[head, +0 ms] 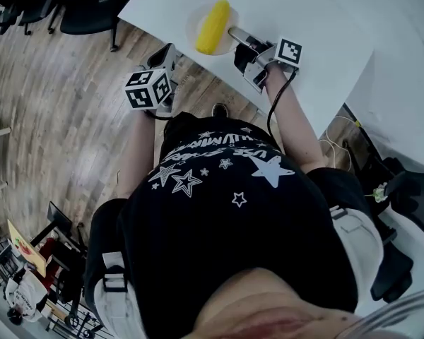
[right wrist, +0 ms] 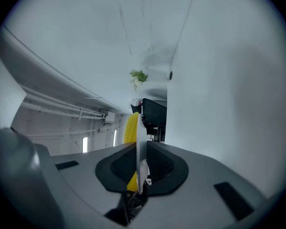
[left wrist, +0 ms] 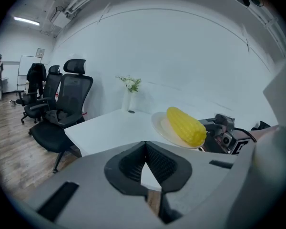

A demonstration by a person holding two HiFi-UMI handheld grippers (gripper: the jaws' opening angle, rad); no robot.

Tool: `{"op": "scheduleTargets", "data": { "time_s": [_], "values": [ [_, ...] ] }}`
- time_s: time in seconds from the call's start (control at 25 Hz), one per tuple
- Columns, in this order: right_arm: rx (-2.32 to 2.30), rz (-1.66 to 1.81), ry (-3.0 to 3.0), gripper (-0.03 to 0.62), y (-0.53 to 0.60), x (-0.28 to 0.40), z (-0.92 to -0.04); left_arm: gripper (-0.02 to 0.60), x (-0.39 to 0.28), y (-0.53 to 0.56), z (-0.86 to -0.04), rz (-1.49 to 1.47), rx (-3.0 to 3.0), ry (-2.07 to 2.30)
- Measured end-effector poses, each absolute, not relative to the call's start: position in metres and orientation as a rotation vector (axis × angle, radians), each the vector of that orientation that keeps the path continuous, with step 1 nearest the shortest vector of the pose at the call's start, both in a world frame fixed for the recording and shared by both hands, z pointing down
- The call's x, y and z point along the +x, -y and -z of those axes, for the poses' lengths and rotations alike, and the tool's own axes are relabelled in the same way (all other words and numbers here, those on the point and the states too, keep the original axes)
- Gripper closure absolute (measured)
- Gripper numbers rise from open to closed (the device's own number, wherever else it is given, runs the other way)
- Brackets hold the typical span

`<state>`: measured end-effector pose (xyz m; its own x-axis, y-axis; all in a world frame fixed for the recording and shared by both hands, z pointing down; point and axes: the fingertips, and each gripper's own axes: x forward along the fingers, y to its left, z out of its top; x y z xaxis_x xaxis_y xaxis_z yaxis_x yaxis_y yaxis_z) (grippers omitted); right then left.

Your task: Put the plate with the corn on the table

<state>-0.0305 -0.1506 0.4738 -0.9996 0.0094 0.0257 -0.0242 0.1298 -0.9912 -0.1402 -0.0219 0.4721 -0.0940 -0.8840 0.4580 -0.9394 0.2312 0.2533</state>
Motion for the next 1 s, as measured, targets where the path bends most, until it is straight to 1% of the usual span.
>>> {"op": "scheduleTargets", "data": {
  "time_s": [0.32,0.56,1.0],
  "values": [
    [0.053,-2.102,2.332,0.560,0.177,-0.045,-0.481,0.575,-0.161,0.056,-0.475,-0.167,1.688,1.966],
    [0.126,-2.110,2.336,0.560,0.203,-0.069,-0.494,0.575,-0.188,0.087,-0.494,-0.172,1.712,1.891],
    [0.249,-2.111,2.422,0.560,0.252,-0.101,-0.494,0.575,-0.245,0.159,-0.493,-0.208,1.816,1.814]
  ]
}}
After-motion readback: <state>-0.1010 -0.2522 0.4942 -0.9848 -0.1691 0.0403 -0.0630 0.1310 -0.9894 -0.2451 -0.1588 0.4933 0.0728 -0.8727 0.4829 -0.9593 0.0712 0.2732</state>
